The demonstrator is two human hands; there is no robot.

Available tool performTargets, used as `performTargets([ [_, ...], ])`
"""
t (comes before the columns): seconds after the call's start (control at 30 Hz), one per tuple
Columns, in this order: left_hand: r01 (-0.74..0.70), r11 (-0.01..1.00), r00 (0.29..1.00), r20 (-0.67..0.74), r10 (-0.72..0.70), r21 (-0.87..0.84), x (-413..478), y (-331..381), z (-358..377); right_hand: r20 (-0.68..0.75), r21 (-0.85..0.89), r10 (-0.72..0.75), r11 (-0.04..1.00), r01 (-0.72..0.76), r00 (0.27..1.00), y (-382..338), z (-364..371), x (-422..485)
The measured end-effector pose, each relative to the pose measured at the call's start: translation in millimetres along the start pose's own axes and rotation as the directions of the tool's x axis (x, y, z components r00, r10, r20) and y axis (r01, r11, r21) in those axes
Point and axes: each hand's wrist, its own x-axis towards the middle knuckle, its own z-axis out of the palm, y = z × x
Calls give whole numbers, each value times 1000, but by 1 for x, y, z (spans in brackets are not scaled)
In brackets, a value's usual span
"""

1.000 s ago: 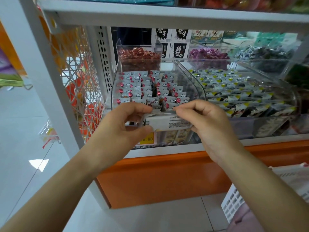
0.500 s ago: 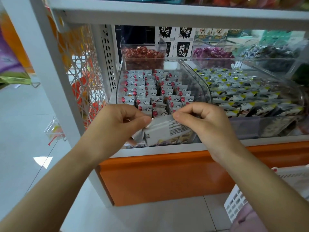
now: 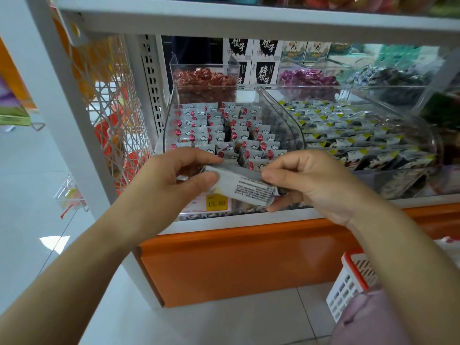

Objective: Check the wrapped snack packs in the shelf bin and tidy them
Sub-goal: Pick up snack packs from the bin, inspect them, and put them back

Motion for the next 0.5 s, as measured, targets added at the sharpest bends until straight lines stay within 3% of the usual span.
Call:
performTargets([
  [0.17,-23,1000,999,-37,24,20,0,-1,4,25,39,27,999,-28,999,5,-2,1],
  [0.33,-22,995,963,-266,46,93,2,-3,3,22,152,-102,984,98,995,10,8,2],
  [0.43,-21,990,938,-339,68,140,4,-4,2,-80,14,-199,980,201,977,12,16,5],
  [0.5,-49,943,911,-373,178,328,7,-6,-3,-190,27,-210,975,219,959,12,18,10],
])
